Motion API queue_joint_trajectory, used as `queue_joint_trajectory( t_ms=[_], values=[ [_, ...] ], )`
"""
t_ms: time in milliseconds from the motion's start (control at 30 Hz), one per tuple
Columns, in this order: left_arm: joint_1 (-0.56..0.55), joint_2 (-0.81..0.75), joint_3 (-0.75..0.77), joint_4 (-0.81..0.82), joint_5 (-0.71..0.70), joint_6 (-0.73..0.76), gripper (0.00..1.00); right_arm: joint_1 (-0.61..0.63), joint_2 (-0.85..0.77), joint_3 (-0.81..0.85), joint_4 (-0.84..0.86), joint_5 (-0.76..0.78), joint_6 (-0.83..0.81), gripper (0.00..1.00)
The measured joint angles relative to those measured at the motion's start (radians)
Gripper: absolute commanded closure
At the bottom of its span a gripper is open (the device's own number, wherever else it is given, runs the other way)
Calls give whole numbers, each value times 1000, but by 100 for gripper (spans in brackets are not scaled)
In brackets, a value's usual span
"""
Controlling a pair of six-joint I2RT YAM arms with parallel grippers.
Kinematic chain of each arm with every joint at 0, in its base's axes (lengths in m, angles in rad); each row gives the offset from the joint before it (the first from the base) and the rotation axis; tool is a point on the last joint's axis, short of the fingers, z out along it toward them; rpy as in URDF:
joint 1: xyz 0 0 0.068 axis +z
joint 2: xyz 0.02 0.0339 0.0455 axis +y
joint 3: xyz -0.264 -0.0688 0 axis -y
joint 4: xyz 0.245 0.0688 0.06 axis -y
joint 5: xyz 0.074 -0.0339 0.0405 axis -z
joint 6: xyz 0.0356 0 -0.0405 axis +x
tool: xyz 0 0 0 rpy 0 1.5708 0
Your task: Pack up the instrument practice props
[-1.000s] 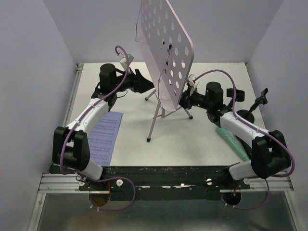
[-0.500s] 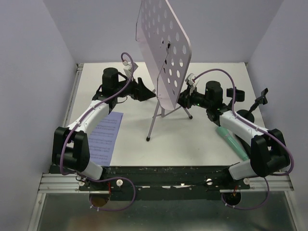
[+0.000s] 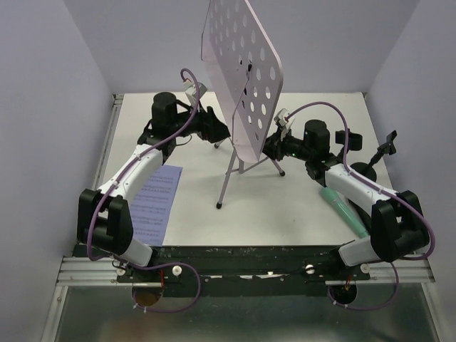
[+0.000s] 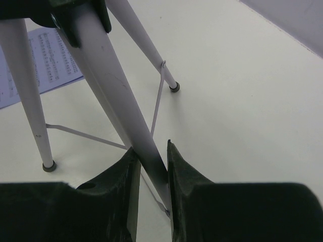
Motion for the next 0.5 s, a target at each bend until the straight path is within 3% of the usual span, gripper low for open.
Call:
queue_joint_trajectory(
  t_ms=[500],
  values=[
    [6,31,79,-13,-62,35,15,0,0,0,0,0,0,97]
  ],
)
